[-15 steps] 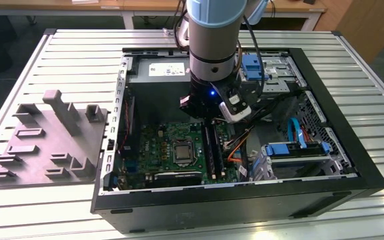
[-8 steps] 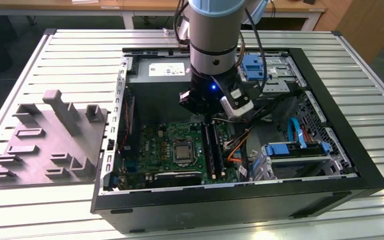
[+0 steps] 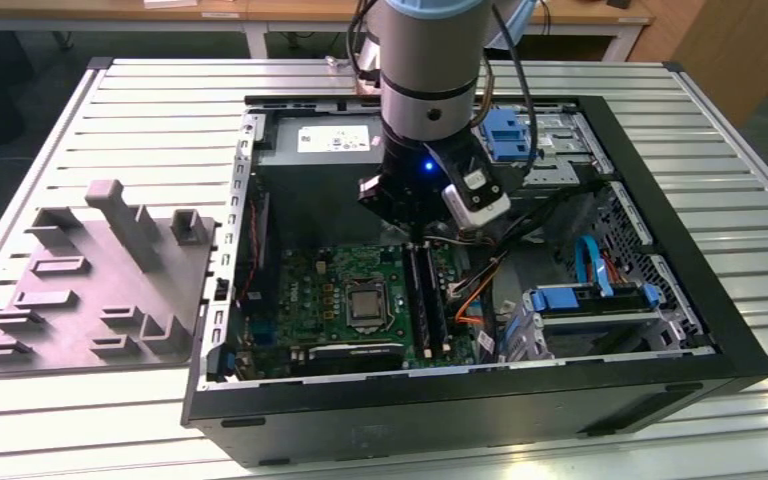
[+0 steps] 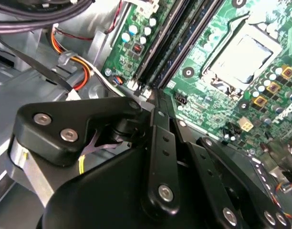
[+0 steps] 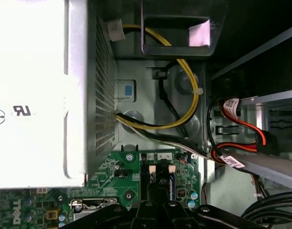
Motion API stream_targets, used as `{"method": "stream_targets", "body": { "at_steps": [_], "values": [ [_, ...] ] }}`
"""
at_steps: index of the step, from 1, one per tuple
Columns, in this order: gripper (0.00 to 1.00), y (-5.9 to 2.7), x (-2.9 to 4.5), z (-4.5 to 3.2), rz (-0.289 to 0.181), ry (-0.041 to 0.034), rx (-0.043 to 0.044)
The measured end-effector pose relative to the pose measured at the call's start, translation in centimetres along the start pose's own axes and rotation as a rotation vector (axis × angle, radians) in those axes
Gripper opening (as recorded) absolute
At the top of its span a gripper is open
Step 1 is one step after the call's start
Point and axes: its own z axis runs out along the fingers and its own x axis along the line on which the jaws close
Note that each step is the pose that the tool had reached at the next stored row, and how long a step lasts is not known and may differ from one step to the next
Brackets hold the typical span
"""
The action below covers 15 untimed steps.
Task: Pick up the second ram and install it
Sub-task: 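Press down the second ram until it locks into place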
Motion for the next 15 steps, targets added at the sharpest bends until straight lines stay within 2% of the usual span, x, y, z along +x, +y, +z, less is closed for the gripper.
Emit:
{"method": "stream_targets", "body": {
  "at_steps": [4,15],
  "values": [
    [0.10,-0.82,-0.01,-0.03,0.000,-0.0001,-0.0001],
    [0.10,-3.94,0.04,-0.17,0.000,-0.0001,-0.0002]
  ]
}}
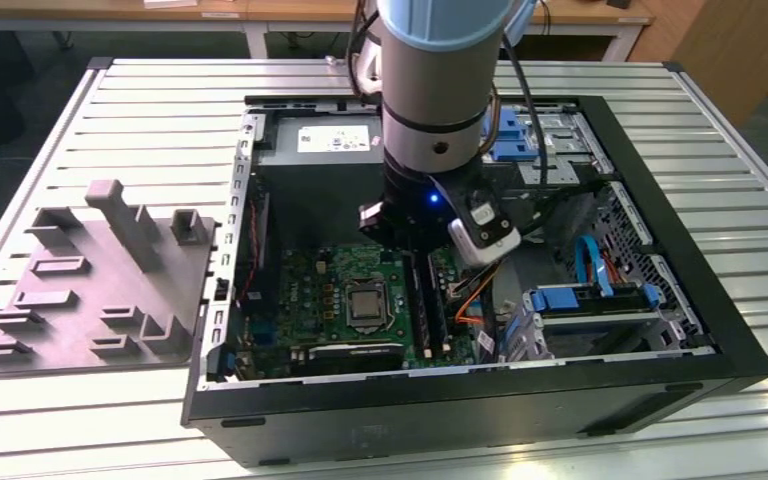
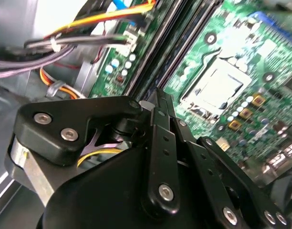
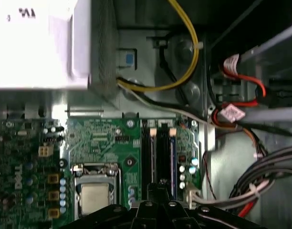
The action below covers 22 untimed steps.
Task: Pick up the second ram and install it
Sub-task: 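Press down the second ram until it locks into place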
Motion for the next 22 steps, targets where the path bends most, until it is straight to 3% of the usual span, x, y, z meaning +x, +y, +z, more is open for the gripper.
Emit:
{"method": "stream_targets", "body": {
  "at_steps": [5,22],
  "values": [
    [0.10,-1.38,0.00,-0.06,0.000,0.0000,0.0000],
    [0.10,-4.81,-0.09,-0.06,0.003,0.0069,0.0052]
  ]
}}
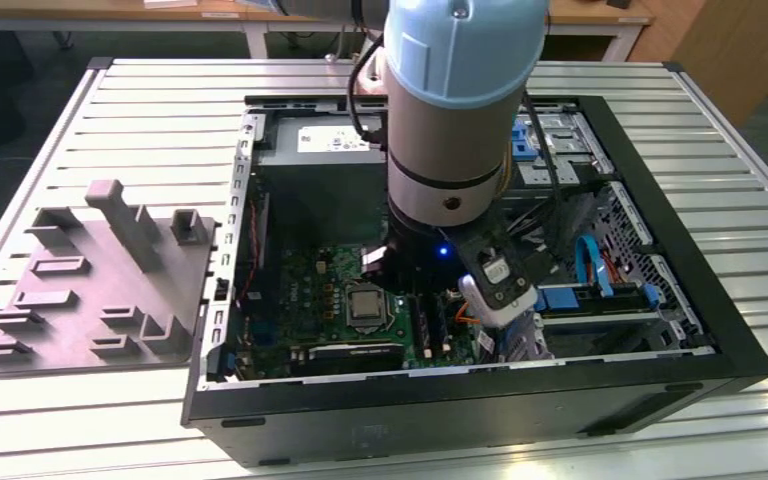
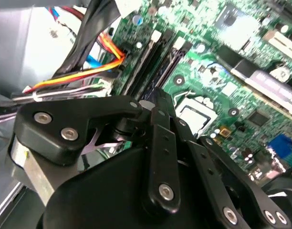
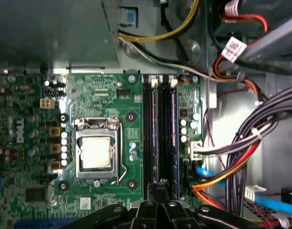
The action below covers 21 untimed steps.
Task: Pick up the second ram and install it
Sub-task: 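Press down the second ram until it locks into place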
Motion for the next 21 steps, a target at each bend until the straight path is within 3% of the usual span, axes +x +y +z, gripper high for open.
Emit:
{"method": "stream_targets", "body": {
  "at_steps": [5,11,21],
  "values": [
    [0.10,-0.51,-0.01,0.04,0.001,0.0010,0.0001],
    [0.10,-0.78,-0.44,0.32,0.003,0.0073,0.0016],
    [0.10,-0.85,-0.46,1.10,0.003,0.0083,0.0016]
  ]
}}
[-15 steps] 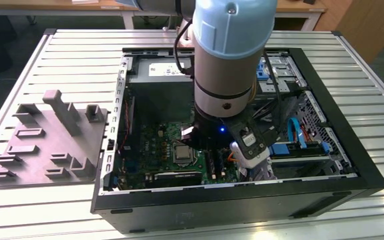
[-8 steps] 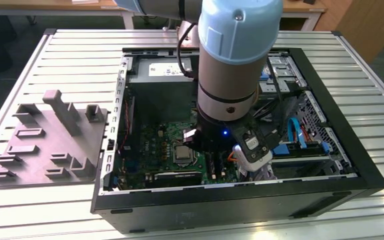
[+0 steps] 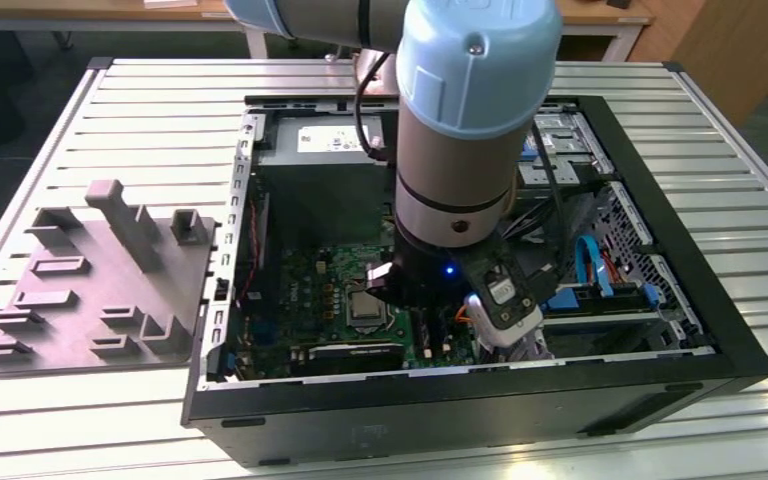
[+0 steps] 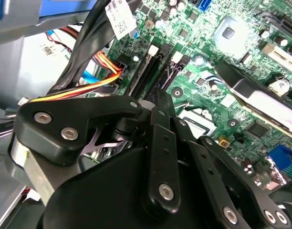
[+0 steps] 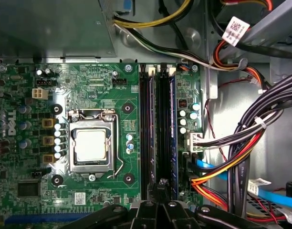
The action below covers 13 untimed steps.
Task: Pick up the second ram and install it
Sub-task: 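Press down the second ram until it locks into place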
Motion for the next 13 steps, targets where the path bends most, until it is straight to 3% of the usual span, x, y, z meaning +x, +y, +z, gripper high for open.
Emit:
{"method": "stream_targets", "body": {
  "at_steps": [13],
  "values": [
    [0.10,-0.03,0.03,0.50,0.000,0.0001,0.0005]
  ]
}}
